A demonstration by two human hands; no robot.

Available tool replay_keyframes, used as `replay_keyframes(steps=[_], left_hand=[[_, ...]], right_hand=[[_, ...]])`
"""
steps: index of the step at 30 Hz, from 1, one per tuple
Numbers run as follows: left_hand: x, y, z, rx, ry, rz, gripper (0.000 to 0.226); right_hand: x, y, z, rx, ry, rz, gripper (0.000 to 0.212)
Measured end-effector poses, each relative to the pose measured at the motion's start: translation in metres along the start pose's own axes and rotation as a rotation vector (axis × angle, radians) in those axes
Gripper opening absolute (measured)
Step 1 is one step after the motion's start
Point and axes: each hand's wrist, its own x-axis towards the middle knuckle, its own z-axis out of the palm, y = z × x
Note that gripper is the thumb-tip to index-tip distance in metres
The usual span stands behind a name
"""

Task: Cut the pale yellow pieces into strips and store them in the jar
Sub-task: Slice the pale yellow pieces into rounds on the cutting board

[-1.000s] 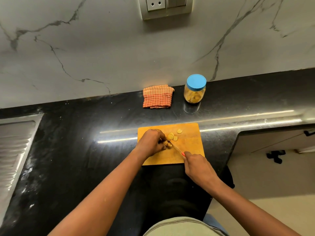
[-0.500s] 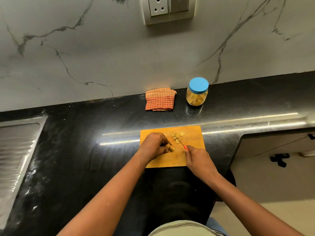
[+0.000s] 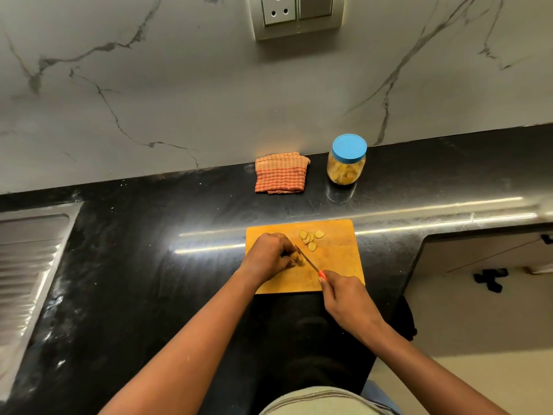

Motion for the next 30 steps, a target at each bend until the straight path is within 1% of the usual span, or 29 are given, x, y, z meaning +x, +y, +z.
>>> replay_keyframes(steps=[9, 16, 30], left_hand=[[0.0006, -0.0011, 0.0009, -0.008, 0.005, 0.013, 0.028], [0.0018, -0.0015, 0.0009, 0.01, 0.001, 0.015, 0.027], [0.0008, -0.0035, 0.0008, 0.011, -0.001, 0.023, 0.028]], right_hand=[[0.0005, 0.0017, 0.0046, -0.18, -0.022, -0.025, 0.037], [0.0025, -0.001, 0.0068, -0.259, -0.028, -0.023, 0.04], [0.0024, -0.0006, 0.0063, -0.185, -0.007, -0.036, 0.041]])
